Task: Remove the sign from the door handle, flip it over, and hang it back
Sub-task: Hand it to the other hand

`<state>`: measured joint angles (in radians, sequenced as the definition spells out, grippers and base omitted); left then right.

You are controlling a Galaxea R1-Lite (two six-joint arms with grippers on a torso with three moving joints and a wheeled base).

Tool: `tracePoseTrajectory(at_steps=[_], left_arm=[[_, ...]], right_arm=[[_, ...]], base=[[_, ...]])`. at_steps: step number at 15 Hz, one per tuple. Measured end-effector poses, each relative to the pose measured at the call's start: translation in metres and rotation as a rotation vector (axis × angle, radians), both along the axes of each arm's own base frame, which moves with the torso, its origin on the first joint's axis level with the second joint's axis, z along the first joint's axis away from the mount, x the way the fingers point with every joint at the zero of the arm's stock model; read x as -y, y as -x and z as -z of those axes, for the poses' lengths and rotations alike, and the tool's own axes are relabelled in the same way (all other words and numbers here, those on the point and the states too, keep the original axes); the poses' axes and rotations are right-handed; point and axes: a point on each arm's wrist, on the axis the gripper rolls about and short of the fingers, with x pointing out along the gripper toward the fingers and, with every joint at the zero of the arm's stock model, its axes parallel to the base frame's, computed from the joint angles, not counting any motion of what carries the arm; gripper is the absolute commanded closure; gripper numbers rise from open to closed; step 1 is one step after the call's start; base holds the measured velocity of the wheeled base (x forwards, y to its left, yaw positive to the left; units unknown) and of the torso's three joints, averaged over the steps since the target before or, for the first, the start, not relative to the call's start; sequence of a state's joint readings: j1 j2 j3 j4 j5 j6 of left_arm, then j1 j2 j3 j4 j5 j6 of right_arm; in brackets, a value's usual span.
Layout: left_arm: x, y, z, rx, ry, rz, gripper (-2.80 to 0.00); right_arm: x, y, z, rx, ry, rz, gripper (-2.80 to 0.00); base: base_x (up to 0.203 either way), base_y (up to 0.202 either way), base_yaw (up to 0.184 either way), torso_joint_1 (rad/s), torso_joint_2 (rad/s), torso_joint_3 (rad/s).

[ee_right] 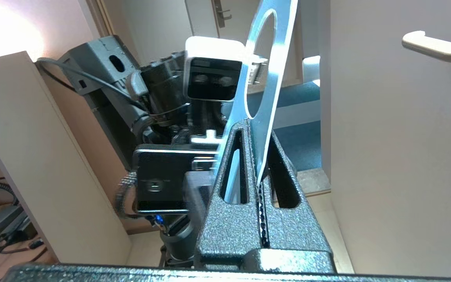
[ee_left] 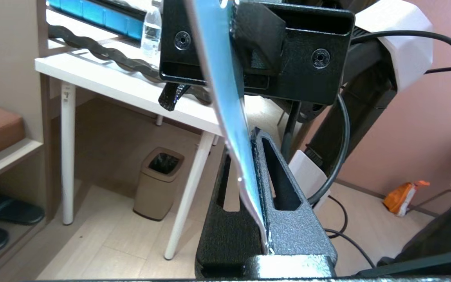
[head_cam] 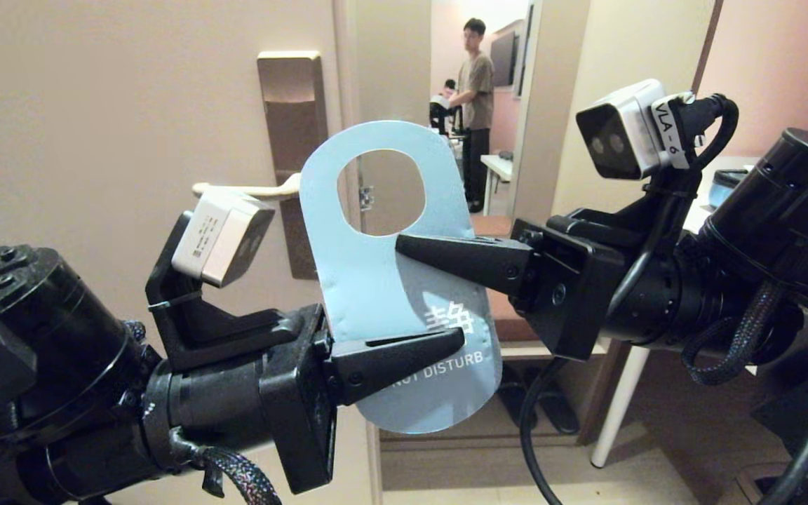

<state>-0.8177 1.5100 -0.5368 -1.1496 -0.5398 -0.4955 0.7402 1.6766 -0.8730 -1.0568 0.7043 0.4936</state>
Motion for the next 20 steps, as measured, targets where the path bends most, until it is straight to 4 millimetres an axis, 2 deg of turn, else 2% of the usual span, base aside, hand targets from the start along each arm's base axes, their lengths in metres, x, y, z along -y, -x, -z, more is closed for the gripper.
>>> tracePoseTrajectory(at_steps=[4,5,15,18,20], left_arm=[[0.001,0.001,0.000,-0.001,-0.001,0.007,0.00],[0.000,0.002,0.001,-0.001,-0.002,0.008,0.00],[-0.006,0.004,0.013,-0.025,-0.037,-0.009,0.00],[-0.018,0.003,0.023,-0.043,-0.066,-0.050,0.00],[-0.028,0.000,0.026,-0.042,-0.077,-0.093,0.00]], right_arm=[[0.001,0.001,0.002,-0.004,0.004,0.000,0.00],[0.001,0.001,0.002,-0.005,0.006,-0.003,-2.80],[0.011,0.009,0.027,0.028,0.083,0.054,-2.80],[0.026,0.012,0.022,0.039,0.071,0.090,-2.80],[0.043,0.013,0.017,0.053,0.062,0.138,-2.80]], base=[[0.000,0.000,0.000,0.000,0.00,0.000],[0.000,0.000,0.000,0.000,0.00,0.000],[0.000,0.000,0.000,0.000,0.00,0.000],[0.000,0.000,0.000,0.000,0.00,0.000],[0.000,0.000,0.000,0.000,0.00,0.000]])
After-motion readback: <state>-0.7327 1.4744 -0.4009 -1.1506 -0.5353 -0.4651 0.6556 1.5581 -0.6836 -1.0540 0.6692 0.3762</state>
